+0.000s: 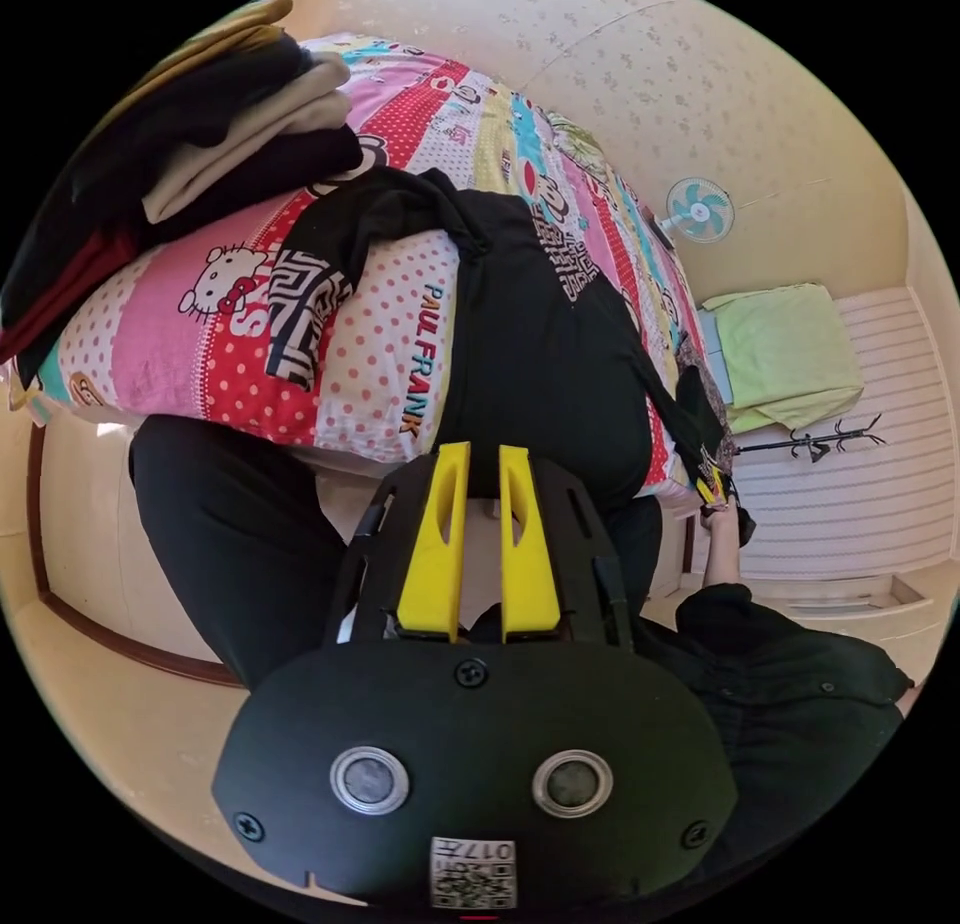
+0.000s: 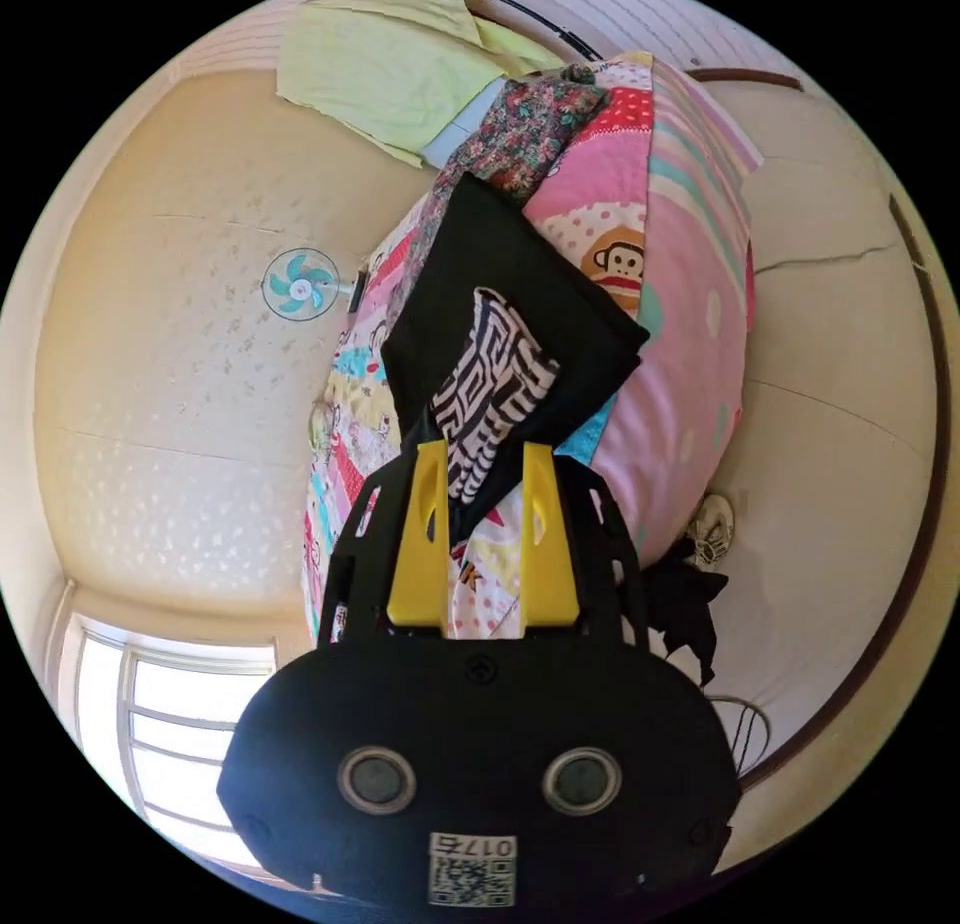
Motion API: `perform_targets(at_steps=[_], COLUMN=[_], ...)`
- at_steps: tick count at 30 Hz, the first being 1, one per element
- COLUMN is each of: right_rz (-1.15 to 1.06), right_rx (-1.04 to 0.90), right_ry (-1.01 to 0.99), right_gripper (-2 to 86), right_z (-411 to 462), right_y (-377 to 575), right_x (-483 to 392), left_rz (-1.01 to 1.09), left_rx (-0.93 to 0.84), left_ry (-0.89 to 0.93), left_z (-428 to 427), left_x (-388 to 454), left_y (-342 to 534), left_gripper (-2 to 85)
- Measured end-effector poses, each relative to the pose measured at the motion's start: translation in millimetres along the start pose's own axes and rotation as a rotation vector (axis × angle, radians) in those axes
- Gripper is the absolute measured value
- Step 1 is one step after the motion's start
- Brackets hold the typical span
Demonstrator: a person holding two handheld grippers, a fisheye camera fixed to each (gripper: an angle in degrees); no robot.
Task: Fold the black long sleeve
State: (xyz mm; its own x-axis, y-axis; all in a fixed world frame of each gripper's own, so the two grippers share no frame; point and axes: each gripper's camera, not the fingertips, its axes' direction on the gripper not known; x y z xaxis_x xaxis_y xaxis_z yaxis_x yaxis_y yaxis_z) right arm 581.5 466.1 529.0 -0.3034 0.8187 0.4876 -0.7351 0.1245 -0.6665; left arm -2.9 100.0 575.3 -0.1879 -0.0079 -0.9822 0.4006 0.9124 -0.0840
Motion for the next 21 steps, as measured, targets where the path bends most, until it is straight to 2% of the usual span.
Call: perform_targets(at_steps=[3, 7, 11, 13, 16, 19, 21], right_rz=[-0.079, -0.156, -0.296, -0.302, -0.404, -0.616, -0.827], right_rx=[-0.076, -0.117, 0.024, 0.090, 0.195, 0.218, 0.164], right_ry=[0.184, 0.328, 0.447, 0.423, 0.223, 0.064, -0.073], right_gripper=[8.6, 3.9, 1.5, 1.1, 0.8, 0.9, 1.1], right_z=[31, 43, 19, 14, 12, 36, 70], right_y=[-13, -5, 44, 56, 80, 122, 179], right_x=[-7, -23, -54, -61, -105, -186, -254], left_rz=[-0.049, -0.107, -0.131, -0.138, -0.127, -0.143, -0.164], left_rx=[0.007, -0.013, 0.034, 0.064, 0.053, 0.069, 0.095], left_ry=[0.023, 0.081, 0.163, 0.191, 0.194, 0.200, 0.219], left_z=[-11, -27, -55, -69, -81, -102, -117], left_x=[-10, -21, -21, -23, -26, -33, -40], left_y=[5, 5, 8, 5, -5, -7, -5], left_gripper=[5.9, 5.9, 5.9, 6.0, 6.2, 6.6, 6.9])
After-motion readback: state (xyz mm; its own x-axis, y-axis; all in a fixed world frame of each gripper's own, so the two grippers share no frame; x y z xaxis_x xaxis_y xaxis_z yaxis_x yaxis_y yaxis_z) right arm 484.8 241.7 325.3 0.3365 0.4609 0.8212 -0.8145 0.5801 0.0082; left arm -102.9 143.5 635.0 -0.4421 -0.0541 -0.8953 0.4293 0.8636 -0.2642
